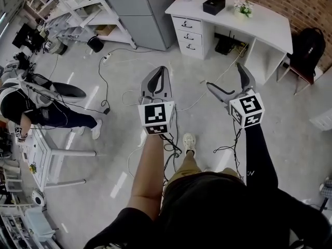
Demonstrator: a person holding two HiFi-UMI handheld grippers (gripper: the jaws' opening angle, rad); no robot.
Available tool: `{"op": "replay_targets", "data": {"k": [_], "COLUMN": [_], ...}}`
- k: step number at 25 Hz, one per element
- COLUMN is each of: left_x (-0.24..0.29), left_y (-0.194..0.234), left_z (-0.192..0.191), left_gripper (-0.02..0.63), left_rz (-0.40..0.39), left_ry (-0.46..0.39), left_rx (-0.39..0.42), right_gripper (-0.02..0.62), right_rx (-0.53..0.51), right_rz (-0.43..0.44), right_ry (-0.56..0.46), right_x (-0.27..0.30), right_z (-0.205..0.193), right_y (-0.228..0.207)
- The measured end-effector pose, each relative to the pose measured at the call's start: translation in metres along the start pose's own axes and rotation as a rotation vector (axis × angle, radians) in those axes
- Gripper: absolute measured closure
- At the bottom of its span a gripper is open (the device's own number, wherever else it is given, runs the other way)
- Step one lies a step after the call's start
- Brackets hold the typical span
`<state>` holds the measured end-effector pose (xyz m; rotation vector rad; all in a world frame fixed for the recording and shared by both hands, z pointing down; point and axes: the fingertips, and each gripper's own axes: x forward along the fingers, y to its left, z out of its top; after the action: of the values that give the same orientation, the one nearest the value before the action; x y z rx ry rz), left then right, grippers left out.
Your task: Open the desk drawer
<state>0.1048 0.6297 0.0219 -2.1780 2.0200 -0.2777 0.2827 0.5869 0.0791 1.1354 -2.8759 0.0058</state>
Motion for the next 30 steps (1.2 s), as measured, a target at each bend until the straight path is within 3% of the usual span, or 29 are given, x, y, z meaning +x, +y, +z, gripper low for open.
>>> {"op": "replay_targets", "data": {"k": [16,30], "left_x": [0.163,0.236], "left_y": [0.081,0.127], "left_z": [-0.023,-0.053], "left_gripper": [0.597,0.597], "left_rz": [-0.087,-0.125], "left_ry": [-0.001,0.023], "left_rx": [-0.012,-0.022], "right_gripper": [0.029,0.029], "right_rx": [0.007,-0.007], "right_rz": [-0.06,-0.095], "right_ry": [0.018,0.019], "right_x": [0.156,0.242], "right_z": [0.003,-0.006], "right_y": [-0.058,-0.074]}}
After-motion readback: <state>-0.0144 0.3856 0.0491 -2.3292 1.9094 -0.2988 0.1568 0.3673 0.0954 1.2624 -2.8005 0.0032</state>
